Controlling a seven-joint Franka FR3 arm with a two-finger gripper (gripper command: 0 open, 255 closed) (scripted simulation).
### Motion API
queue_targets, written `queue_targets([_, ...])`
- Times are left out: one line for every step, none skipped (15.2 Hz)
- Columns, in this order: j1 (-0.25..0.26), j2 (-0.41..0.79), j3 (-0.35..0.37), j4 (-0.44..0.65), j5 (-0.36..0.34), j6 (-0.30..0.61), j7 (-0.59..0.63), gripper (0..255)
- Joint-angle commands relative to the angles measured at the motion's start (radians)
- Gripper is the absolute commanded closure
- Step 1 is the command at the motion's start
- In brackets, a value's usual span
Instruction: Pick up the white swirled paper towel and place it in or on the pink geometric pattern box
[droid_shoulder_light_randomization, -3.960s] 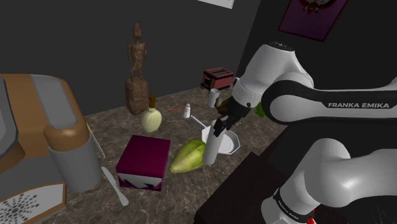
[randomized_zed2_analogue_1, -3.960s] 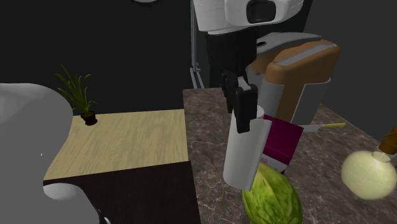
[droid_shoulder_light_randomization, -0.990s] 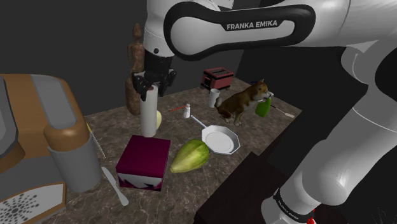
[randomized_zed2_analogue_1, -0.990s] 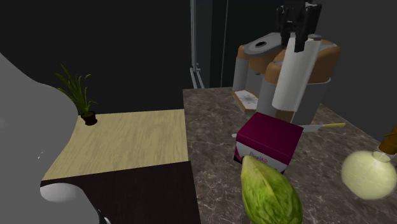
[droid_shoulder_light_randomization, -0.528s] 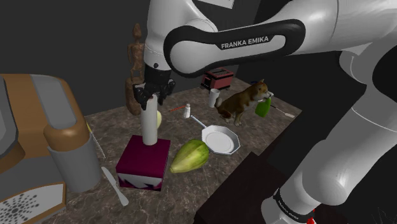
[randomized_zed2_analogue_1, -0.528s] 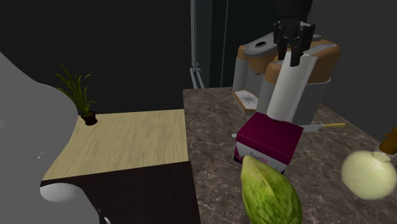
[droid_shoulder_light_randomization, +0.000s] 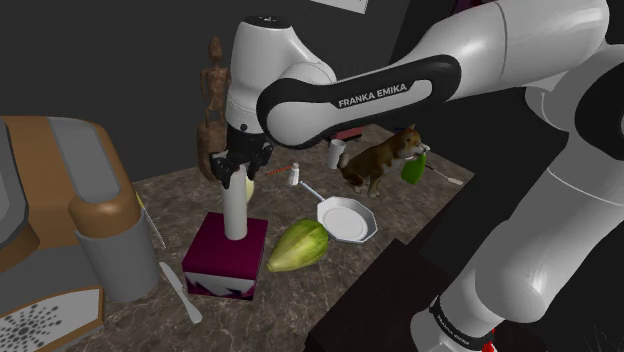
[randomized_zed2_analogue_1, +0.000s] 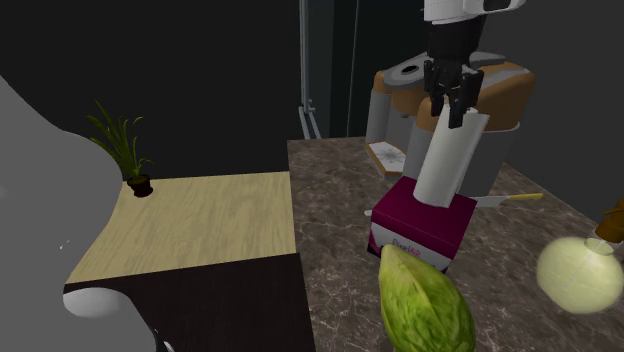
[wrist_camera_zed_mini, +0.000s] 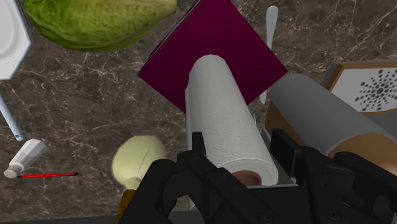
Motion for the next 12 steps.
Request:
queue_targets([0.001,0.009,0.000,-0.016,-0.008,0.023,0.007,255])
queue_targets([0.001,0.014,0.000,-0.024,-0.013,0.036,0.012,255])
queue_targets([0.001,0.019,0.000,-0.032,-0.018,0.048,0.016,255])
queue_targets([0.001,0.022,-0.001,-0.036,-0.020,0.055,0.018,255])
queue_targets([0.001,0.022,-0.001,-0.037,-0.020,0.055,0.018,255])
queue_targets([0.001,0.022,-0.001,-0.036,-0.020,0.055,0.018,255])
queue_targets([0.001,0.022,-0.001,-0.036,-0.020,0.055,0.018,255])
queue_targets([0.001,0.022,-0.001,-0.036,-0.020,0.055,0.018,255])
queue_targets([0.001,0.022,-0.001,-0.036,-0.020,0.055,0.018,255])
queue_targets([0.001,0.022,-0.001,-0.036,-0.020,0.055,0.018,255])
queue_targets([0.001,0.022,-0.001,-0.036,-0.020,0.055,0.018,255])
queue_targets([0.001,0.022,-0.001,-0.036,-0.020,0.055,0.018,0])
